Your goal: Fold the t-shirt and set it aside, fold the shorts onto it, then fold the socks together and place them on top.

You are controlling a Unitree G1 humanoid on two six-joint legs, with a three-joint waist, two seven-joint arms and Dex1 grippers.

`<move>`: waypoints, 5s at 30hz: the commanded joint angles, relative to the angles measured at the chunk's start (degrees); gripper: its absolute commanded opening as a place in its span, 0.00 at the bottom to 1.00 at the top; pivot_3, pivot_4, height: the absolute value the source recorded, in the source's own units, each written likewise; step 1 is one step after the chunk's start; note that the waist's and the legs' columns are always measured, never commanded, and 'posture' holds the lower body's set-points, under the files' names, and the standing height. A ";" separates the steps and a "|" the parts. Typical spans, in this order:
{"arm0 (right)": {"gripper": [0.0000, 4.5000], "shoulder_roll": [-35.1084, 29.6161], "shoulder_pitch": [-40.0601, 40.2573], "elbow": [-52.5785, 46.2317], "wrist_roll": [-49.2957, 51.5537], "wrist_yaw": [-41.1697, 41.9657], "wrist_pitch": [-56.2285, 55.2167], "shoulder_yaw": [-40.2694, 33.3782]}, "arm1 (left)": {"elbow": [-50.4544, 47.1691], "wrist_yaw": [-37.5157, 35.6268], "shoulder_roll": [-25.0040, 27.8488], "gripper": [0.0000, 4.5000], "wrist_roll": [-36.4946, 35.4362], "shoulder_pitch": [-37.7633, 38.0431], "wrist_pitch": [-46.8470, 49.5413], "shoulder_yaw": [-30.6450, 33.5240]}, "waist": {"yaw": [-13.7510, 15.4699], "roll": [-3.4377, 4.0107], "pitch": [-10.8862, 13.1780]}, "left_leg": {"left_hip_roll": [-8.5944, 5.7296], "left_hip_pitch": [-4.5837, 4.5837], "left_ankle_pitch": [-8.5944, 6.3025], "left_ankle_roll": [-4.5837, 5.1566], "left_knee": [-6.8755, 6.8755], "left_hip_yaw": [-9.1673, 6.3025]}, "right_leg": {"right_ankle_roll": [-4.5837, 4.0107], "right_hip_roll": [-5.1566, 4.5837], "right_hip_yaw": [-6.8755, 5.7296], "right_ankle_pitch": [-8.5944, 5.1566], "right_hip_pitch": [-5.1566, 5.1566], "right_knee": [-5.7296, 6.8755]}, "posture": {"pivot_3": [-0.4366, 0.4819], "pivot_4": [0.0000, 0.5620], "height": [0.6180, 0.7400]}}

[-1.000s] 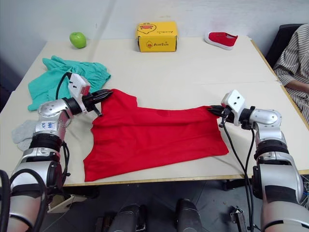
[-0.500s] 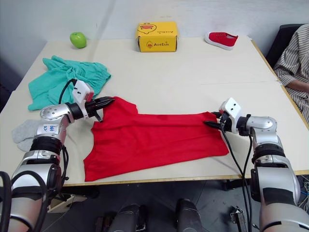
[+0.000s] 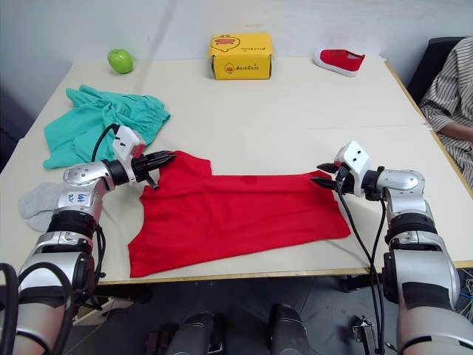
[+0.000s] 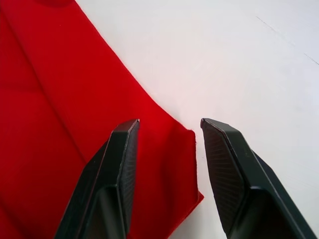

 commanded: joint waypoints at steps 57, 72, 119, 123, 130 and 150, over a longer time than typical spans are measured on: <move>0.00 -2.78 27.56 -20.81 6.93 -7.49 -30.54 -4.70 | -32.30 3.84 16.34 0.00 8.76 37.78 -44.31 -0.21 | 0.10 0.01 0.00 | 0.29 0.18 -0.02 0.09 -0.10 -0.33 | -0.02 -0.14 0.09 0.00 0.02 0.02 | 0.48 0.27 1.00; 0.86 -14.13 38.37 -51.98 30.26 5.45 22.93 -7.44 | -49.63 -12.00 26.21 0.55 -29.94 48.12 14.36 9.93 | 0.20 0.03 0.02 | 0.46 0.19 -0.08 0.06 -0.08 -0.41 | -0.06 -0.03 0.12 -0.02 0.02 0.04 | 0.48 0.27 1.00; 0.01 15.08 27.18 -44.92 8.34 -30.01 15.15 1.30 | -44.80 13.31 -0.96 0.00 -8.01 27.65 19.62 -0.82 | 1.05 -0.78 -0.49 | 0.79 0.91 -0.44 -0.17 -0.12 -0.21 | -0.41 0.25 0.10 -0.06 0.69 -0.13 | 0.48 0.27 1.00; 0.01 14.29 26.87 -40.80 7.23 -30.36 12.99 0.75 | -39.68 18.57 -2.50 0.00 -5.11 26.19 22.46 -1.34 | 1.03 -0.78 -0.48 | 0.76 0.87 -0.45 -0.14 -0.12 -0.22 | -0.41 0.25 0.10 -0.06 0.68 -0.15 | 0.48 0.27 1.00; 0.01 8.36 24.17 -28.95 8.37 -34.13 11.89 -5.77 | -36.42 20.08 -0.44 0.00 -4.11 29.31 21.20 0.76 | 0.78 -0.79 -0.49 | 0.75 0.95 -0.47 -0.10 -0.10 -0.21 | -0.41 0.20 0.13 -0.06 0.74 -0.15 | 0.48 0.27 1.00; 0.01 11.00 34.88 -49.79 13.35 -19.64 14.66 -1.27 | -53.56 7.98 3.26 0.00 -10.11 44.47 16.29 4.13 | 0.37 -0.64 -0.40 | 0.85 0.89 -0.65 -0.10 -0.20 -0.11 | -0.44 0.18 0.14 -0.10 0.61 -0.24 | 0.48 0.27 1.00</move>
